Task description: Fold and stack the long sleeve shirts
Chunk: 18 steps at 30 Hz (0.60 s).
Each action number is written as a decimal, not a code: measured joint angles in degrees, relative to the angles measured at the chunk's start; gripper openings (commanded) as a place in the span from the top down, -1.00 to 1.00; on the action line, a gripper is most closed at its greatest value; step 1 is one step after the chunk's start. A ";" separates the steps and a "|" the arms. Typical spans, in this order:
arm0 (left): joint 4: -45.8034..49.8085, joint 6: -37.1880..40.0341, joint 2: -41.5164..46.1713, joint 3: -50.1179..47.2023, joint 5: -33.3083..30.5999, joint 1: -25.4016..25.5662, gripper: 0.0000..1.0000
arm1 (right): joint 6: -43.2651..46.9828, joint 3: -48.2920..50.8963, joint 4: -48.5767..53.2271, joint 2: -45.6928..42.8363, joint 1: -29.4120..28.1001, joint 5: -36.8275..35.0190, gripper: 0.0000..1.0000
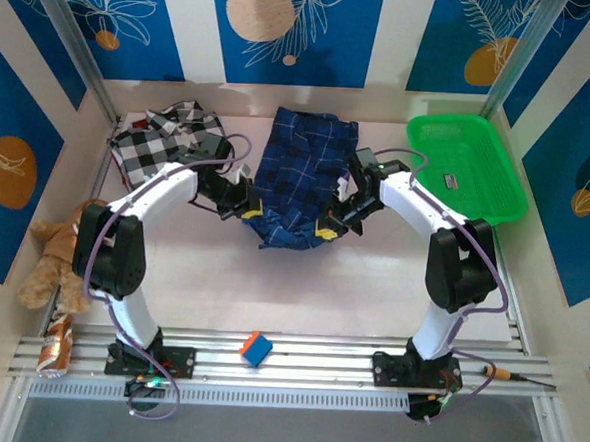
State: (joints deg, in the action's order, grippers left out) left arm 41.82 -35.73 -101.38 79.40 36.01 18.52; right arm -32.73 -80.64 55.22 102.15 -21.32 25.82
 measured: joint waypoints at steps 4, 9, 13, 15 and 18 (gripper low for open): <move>-0.90 -0.39 -1.53 2.43 -0.11 -0.42 1.00 | 1.44 -3.87 1.53 1.92 1.70 0.15 1.00; -2.54 -0.87 -2.69 5.42 -1.03 -0.79 1.00 | 2.91 -8.83 2.71 4.90 3.56 0.15 1.00; -4.44 -1.73 -3.80 6.67 -2.01 -1.22 1.00 | 4.26 -13.00 3.93 7.67 5.20 0.17 1.00; -5.33 -1.97 -4.59 7.28 -2.58 -1.40 1.00 | 4.85 -14.82 4.26 9.18 5.97 0.17 1.00; -6.29 -2.32 -5.88 8.98 -3.56 -1.51 1.00 | 5.68 -17.59 4.94 11.47 7.19 0.17 1.00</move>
State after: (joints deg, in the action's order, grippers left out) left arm 35.53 -38.04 -107.26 88.38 32.45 17.02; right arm -27.05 -98.24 60.16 113.62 -14.13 26.00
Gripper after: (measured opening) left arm 0.061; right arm 0.063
